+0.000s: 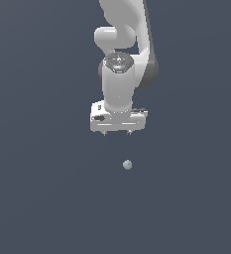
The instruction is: Pick up the object and move it to a goal position.
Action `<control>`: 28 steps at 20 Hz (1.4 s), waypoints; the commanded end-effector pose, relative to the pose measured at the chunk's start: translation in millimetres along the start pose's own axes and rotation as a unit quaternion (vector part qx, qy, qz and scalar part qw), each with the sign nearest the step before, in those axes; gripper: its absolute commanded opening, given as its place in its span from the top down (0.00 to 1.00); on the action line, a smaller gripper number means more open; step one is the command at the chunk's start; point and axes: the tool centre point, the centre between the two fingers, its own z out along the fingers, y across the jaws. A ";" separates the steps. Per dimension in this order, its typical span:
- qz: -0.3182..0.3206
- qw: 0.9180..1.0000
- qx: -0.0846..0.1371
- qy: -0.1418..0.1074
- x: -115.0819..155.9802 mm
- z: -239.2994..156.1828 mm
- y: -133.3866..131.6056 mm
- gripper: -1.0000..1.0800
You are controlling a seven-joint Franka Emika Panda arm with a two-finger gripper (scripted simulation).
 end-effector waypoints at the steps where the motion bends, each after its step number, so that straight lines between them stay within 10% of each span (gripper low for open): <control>1: 0.000 1.000 0.000 0.000 0.0 0.0 0.0 0.04; 28: -0.102 0.995 0.000 -0.010 21.0 37.5 -10.2 0.04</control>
